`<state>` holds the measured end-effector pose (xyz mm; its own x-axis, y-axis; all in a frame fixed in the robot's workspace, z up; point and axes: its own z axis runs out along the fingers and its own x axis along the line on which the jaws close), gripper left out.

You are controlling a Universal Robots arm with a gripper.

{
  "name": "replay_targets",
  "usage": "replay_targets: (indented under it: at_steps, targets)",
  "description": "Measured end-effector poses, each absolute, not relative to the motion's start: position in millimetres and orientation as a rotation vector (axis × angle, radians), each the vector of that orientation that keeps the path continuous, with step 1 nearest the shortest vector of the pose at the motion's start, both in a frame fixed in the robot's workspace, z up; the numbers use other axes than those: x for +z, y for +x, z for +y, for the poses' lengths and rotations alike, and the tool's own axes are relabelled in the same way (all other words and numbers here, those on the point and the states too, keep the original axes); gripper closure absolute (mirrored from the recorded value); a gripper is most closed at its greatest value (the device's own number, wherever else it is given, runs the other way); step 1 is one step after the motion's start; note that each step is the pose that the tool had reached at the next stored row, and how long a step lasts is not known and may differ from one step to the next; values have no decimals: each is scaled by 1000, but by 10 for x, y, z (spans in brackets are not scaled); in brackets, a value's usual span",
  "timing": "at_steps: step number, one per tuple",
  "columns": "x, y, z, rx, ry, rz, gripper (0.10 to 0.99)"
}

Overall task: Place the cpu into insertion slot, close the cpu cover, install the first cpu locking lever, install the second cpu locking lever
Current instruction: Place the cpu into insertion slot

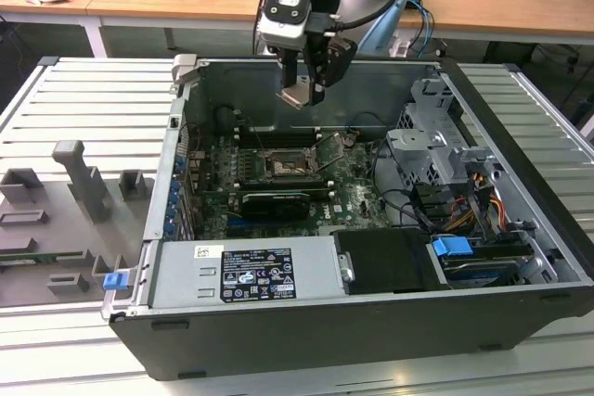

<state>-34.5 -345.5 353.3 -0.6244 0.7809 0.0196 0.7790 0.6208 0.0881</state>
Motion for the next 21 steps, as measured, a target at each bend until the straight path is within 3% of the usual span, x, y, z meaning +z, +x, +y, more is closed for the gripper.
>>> replay_targets:
  at_steps: [21]
  targets:
    - [3452, -345, -3454, 129, 1794, 2533, 557]
